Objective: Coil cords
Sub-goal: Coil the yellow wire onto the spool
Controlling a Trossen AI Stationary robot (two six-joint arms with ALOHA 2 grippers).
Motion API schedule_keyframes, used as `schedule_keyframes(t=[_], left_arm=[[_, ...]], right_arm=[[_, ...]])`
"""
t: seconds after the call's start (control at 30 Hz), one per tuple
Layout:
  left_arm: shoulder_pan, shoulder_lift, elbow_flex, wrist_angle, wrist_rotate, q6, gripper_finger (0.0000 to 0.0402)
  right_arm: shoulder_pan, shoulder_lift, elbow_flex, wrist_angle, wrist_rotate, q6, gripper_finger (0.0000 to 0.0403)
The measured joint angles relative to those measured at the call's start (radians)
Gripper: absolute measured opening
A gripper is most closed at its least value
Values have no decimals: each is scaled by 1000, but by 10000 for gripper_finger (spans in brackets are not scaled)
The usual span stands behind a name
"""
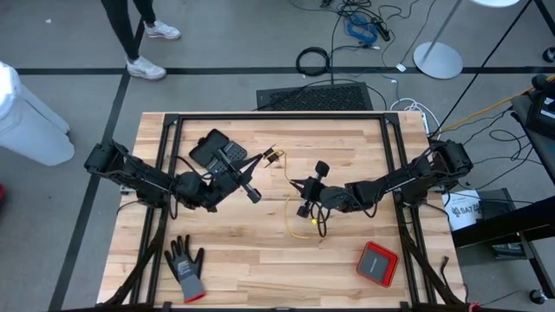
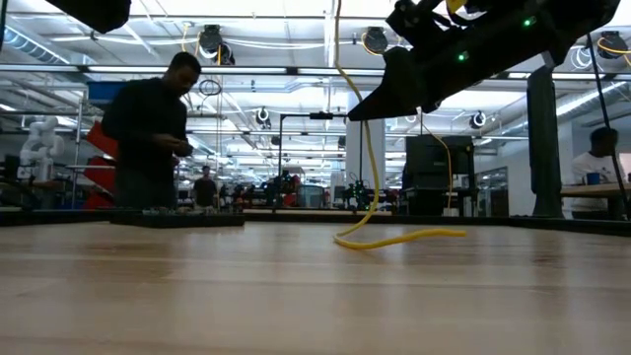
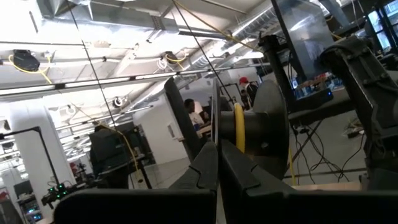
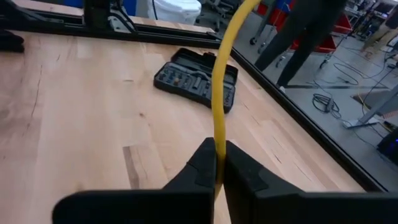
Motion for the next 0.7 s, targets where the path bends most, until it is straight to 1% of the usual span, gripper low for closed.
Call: schedule_keyframes(t=[0.33,0.4,0.5,0.7], left_arm=[[0,0,0,-24,0,0,2],[0,0,0,-24,0,0,2],[0,0,0,-25,0,0,2],[0,0,0,-25,0,0,2]], right_arm=[[0,0,0,2,2,15,2],[0,0,0,2,3,9,8],[8,0,0,13,7,-8,34],[12,0,0,24,15,-5,101]])
